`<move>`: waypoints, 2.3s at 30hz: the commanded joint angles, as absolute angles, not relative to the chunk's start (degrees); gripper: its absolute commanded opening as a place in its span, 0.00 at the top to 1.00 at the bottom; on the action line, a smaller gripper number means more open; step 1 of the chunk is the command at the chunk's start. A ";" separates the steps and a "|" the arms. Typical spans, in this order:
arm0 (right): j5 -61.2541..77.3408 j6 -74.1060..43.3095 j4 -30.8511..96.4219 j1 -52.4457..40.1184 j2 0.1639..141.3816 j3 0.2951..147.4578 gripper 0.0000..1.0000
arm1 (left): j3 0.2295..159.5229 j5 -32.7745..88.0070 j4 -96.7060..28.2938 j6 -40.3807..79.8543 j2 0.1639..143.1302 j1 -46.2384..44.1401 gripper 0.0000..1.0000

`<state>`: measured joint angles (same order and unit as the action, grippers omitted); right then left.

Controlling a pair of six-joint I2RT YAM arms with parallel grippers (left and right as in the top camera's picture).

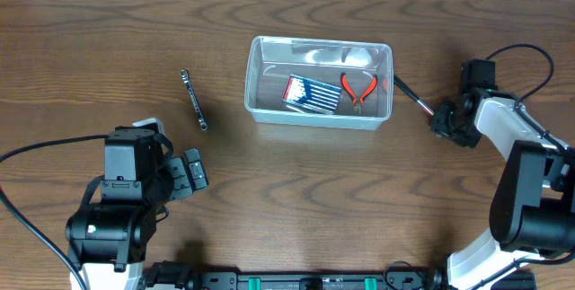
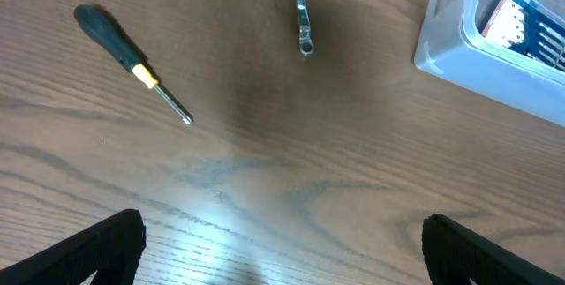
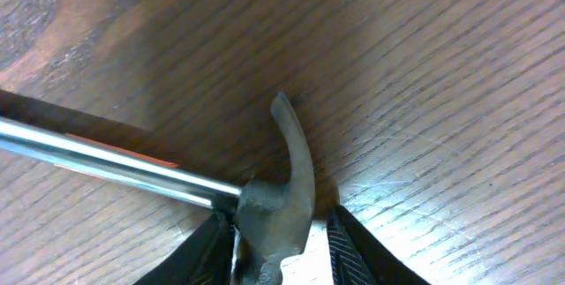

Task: Pack container
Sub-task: 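Lift the hammer with the right gripper beside the container's right edge, then swing the hammer with the right gripper over and into the container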

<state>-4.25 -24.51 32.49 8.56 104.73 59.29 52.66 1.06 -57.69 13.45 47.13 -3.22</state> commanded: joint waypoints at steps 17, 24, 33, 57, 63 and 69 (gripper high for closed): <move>-5.78 -24.80 32.49 8.71 105.67 58.70 0.99 | 53.93 0.36 -57.80 12.67 47.05 -3.46 0.02; -5.72 -24.80 32.51 8.71 105.65 58.74 0.99 | 53.93 0.36 -57.80 12.67 47.05 -3.46 0.02; -4.08 -24.77 32.64 8.69 103.07 59.05 0.99 | 53.93 0.36 -57.80 12.64 47.05 -3.46 0.02; -3.22 -23.07 33.61 8.49 86.30 59.40 0.99 | 53.93 0.36 -57.82 12.49 47.05 -3.46 0.02; 3.46 -19.46 41.93 5.06 85.73 65.41 0.99 | 53.93 0.36 -57.80 12.49 47.05 -3.46 0.02; 3.22 -19.66 48.77 -3.29 85.78 74.28 0.99 | 53.93 0.38 -57.82 12.49 47.05 -3.46 0.02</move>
<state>2.00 -20.67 47.75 0.78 86.96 69.60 52.66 1.06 -57.69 13.43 47.13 -3.22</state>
